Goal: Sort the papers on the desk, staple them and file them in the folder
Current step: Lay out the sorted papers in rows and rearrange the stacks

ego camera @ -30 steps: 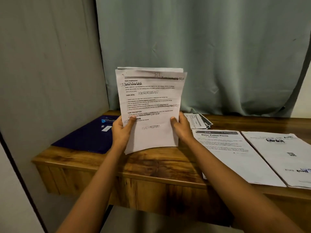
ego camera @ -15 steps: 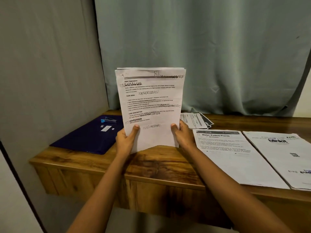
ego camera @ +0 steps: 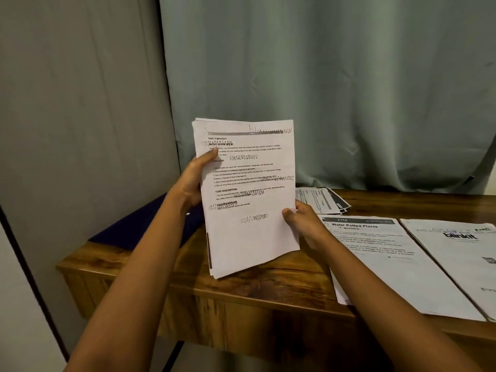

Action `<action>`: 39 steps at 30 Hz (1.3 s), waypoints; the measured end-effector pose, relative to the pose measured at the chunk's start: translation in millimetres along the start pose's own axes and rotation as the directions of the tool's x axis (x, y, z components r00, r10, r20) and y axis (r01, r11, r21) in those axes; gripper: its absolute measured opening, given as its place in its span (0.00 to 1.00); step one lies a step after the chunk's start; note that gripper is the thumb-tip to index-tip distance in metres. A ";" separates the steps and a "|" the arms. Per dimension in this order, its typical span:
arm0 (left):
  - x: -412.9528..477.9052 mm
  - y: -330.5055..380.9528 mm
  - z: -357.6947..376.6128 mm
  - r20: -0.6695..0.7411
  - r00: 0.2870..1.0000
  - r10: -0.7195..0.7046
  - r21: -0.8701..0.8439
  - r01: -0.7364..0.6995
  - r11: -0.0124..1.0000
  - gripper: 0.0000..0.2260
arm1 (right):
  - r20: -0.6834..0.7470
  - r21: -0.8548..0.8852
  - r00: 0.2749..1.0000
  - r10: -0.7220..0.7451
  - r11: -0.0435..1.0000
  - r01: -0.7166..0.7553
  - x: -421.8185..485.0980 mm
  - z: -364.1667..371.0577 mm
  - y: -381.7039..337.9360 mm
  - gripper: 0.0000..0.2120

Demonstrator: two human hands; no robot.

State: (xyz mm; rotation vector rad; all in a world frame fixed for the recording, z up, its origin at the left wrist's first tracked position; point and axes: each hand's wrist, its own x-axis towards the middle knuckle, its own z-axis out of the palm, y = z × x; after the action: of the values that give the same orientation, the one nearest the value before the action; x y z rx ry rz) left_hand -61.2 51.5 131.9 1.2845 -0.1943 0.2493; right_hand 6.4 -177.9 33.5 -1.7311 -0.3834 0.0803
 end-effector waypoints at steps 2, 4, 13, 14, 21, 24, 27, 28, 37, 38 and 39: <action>5.9 8.6 5.2 0.045 0.997 0.065 -0.067 -0.062 0.996 0.14 | 0.000 0.008 1.000 -0.007 1.000 0.007 0.5 -1.9 -0.7 0.15; 11.4 13.8 10.5 0.124 0.974 0.190 -0.151 -0.170 0.974 0.15 | 0.000 0.029 1.000 -0.021 0.999 0.021 3.2 -4.8 -1.2 0.15; 17.0 16.9 20.8 0.237 0.908 0.345 -0.303 -0.268 0.914 0.21 | 0.002 0.067 0.999 -0.033 0.997 0.032 5.4 -5.0 -3.5 0.14; 17.0 15.5 21.3 0.213 0.910 0.356 -0.293 -0.288 0.912 0.21 | 0.005 0.065 0.999 -0.037 0.997 0.036 5.3 -4.0 -2.2 0.15; 15.2 14.3 21.8 0.143 0.901 0.409 -0.256 -0.365 0.895 0.20 | -0.222 -0.091 0.929 -0.296 0.955 0.282 7.8 5.9 -20.6 0.25; 11.7 13.6 23.1 0.118 0.897 0.426 -0.247 -0.389 0.888 0.13 | -0.255 -0.129 0.849 -0.462 0.887 0.444 10.6 12.0 -44.4 0.28; 8.7 14.9 24.7 0.071 0.903 0.425 -0.232 -0.399 0.887 0.03 | -0.329 -0.257 0.777 -0.537 0.843 0.473 20.2 15.5 -59.2 0.34; 7.9 16.3 25.1 0.063 0.903 0.426 -0.210 -0.405 0.890 0.02 | -0.373 -0.370 0.727 -0.576 0.811 0.453 25.2 15.9 -62.2 0.36; 10.8 29.2 31.7 0.103 0.869 0.485 0.012 -0.488 0.873 0.09 | 0.041 -0.800 0.326 -0.944 0.165 0.577 46.4 29.8 -129.1 0.23; 10.7 30.0 32.7 0.107 0.867 0.487 0.017 -0.491 0.871 0.09 | 0.078 -0.811 0.307 -0.948 0.119 0.573 48.4 30.5 -133.3 0.21; 10.2 30.8 33.3 0.108 0.866 0.489 0.019 -0.493 0.870 0.09 | 0.094 -0.818 0.301 -0.949 0.099 0.566 50.0 29.1 -136.2 0.17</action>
State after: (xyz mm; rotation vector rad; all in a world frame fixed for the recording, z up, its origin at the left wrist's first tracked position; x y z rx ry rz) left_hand -60.6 28.3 172.2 1.2781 -0.6104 0.6306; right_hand 17.3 -115.6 167.4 -1.9563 -1.0852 -1.5783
